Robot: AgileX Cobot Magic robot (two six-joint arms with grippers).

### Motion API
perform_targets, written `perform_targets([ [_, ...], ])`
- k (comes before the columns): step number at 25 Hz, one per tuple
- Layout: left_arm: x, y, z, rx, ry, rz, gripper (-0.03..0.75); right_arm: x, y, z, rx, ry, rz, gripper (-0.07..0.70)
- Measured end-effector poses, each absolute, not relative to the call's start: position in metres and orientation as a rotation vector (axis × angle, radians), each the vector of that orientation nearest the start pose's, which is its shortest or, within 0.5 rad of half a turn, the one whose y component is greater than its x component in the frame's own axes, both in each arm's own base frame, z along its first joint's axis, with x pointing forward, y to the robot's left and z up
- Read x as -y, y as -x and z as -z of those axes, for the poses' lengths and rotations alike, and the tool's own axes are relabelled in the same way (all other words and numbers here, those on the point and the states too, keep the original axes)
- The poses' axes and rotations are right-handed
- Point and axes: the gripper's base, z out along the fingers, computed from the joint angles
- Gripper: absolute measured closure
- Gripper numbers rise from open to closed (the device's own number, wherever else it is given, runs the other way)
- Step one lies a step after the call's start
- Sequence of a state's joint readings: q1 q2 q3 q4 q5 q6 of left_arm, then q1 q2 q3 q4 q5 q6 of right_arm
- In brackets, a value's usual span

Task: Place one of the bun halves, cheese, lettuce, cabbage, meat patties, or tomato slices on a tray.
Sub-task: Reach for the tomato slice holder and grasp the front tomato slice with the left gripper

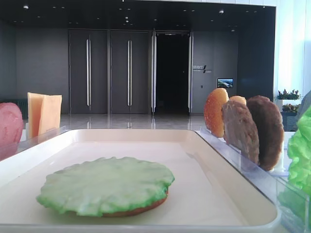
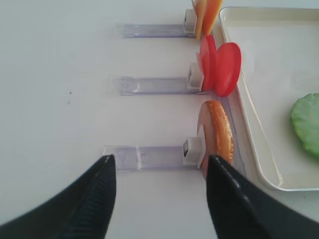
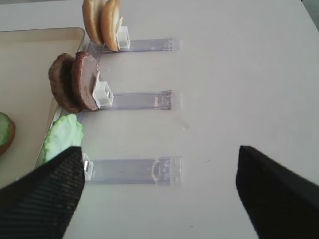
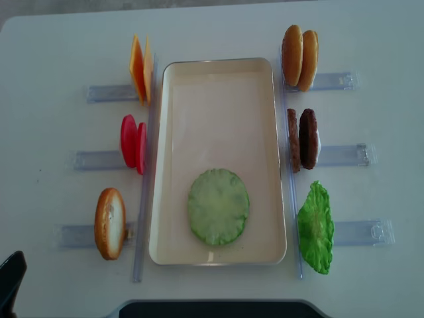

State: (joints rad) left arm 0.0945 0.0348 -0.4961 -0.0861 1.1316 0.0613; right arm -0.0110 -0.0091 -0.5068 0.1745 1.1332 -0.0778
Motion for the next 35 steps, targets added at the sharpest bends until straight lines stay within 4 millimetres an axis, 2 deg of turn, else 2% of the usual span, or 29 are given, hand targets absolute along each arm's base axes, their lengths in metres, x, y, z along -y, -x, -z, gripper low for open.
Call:
perform_targets([
  [5, 0.006, -0.003, -0.292, -2.198, 0.047, 0.008, 0.241, -0.015, 0.011, -0.274, -2.09, 0.088, -0.157, 0.043],
  [9, 0.001, -0.015, -0.318, -2.274, 0.055, -0.033, 0.239, -0.015, 0.011, -0.274, -2.09, 0.088, -0.157, 0.043],
  [12, -0.003, -0.032, -0.337, -2.345, 0.083, -0.058, 0.239, -0.015, 0.011, -0.274, -2.09, 0.088, -0.157, 0.043],
  [18, -0.011, -0.082, -0.365, -2.454, 0.125, -0.085, 0.238, -0.014, 0.011, -0.274, -2.089, 0.088, -0.157, 0.043],
  [22, -0.015, -0.121, -0.371, -2.537, 0.166, -0.082, 0.238, -0.014, 0.011, -0.274, -2.089, 0.088, -0.157, 0.043],
  [28, -0.023, -0.177, -0.368, -2.656, 0.203, -0.1, 0.238, -0.014, 0.011, -0.274, -2.089, 0.088, -0.157, 0.043],
  [35, -0.03, -0.221, -0.356, -2.74, 0.237, -0.153, 0.238, -0.014, 0.011, -0.274, -2.089, 0.088, -0.157, 0.043],
])
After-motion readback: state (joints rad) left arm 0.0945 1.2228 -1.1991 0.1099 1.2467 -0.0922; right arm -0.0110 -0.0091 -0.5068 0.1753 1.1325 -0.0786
